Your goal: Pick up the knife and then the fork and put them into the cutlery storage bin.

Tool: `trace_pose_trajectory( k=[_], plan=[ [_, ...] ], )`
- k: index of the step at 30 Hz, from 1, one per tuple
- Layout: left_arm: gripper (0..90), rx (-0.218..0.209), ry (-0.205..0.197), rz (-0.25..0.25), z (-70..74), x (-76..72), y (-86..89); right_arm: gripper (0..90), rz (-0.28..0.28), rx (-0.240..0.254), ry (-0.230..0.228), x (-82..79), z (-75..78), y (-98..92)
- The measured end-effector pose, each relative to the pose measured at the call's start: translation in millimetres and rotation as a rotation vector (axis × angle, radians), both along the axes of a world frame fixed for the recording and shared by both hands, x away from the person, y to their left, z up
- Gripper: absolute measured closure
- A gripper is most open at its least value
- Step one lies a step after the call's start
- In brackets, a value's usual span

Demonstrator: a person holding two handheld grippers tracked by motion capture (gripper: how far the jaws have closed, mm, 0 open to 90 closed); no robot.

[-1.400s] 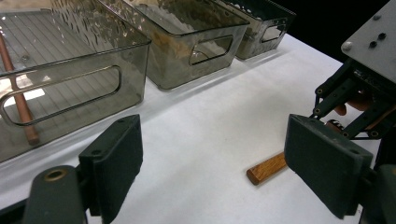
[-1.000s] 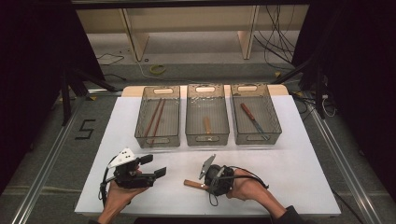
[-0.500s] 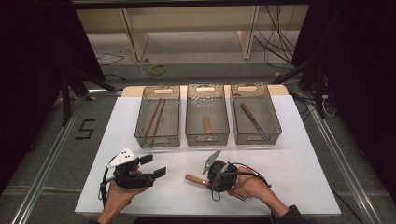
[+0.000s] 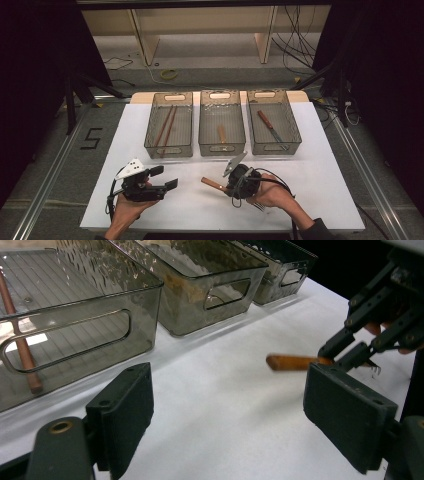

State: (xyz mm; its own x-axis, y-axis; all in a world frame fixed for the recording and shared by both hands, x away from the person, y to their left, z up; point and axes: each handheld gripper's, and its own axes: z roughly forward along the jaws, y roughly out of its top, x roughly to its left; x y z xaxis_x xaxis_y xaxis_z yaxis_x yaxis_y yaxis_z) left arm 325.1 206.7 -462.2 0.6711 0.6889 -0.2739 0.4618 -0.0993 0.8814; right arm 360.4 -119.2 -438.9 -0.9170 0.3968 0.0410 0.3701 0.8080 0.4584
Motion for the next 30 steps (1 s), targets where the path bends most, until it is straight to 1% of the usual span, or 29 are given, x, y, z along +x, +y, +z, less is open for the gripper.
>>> trace_pose_trajectory(
  k=[4, 8, 13, 15, 18, 20, 23, 24, 30],
  plan=[
    [19.6, -0.002, 0.003, 0.001, -0.2, 0.2, 0.3, 77.9, -0.038, 0.040, -0.002, 7.5, 8.9, -10.8],
    [19.6, -0.002, 0.004, 0.002, -0.5, 0.4, 0.3, 77.9, -0.081, 0.087, -0.020, 16.0, 20.0, -22.5],
    [19.5, -0.006, 0.004, 0.004, -0.9, 0.7, 1.0, 77.9, -0.132, 0.129, -0.044, 26.5, 32.7, -36.9],
    [19.5, -0.006, 0.003, 0.003, -0.8, 0.8, 1.5, 77.9, -0.155, 0.145, -0.045, 30.6, 36.4, -42.9],
    [19.5, -0.008, 0.003, 0.005, -0.9, 1.0, 1.8, 77.9, -0.182, 0.159, -0.058, 37.6, 40.7, -50.7],
    [19.5, -0.011, 0.003, 0.007, -1.0, 1.1, 1.8, 77.9, -0.202, 0.169, -0.058, 42.4, 43.6, -55.1],
    [19.5, -0.011, 0.003, 0.009, -1.1, 1.3, 2.2, 77.9, -0.224, 0.186, -0.071, 50.0, 48.4, -61.3],
    [19.5, -0.011, 0.003, 0.009, -1.2, 1.3, 2.3, 77.9, -0.239, 0.193, -0.069, 52.2, 50.4, -63.1],
    [19.5, -0.011, 0.003, 0.010, -1.2, 1.6, 3.1, 77.9, -0.283, 0.218, -0.087, 65.4, 60.4, -73.8]
  ],
)
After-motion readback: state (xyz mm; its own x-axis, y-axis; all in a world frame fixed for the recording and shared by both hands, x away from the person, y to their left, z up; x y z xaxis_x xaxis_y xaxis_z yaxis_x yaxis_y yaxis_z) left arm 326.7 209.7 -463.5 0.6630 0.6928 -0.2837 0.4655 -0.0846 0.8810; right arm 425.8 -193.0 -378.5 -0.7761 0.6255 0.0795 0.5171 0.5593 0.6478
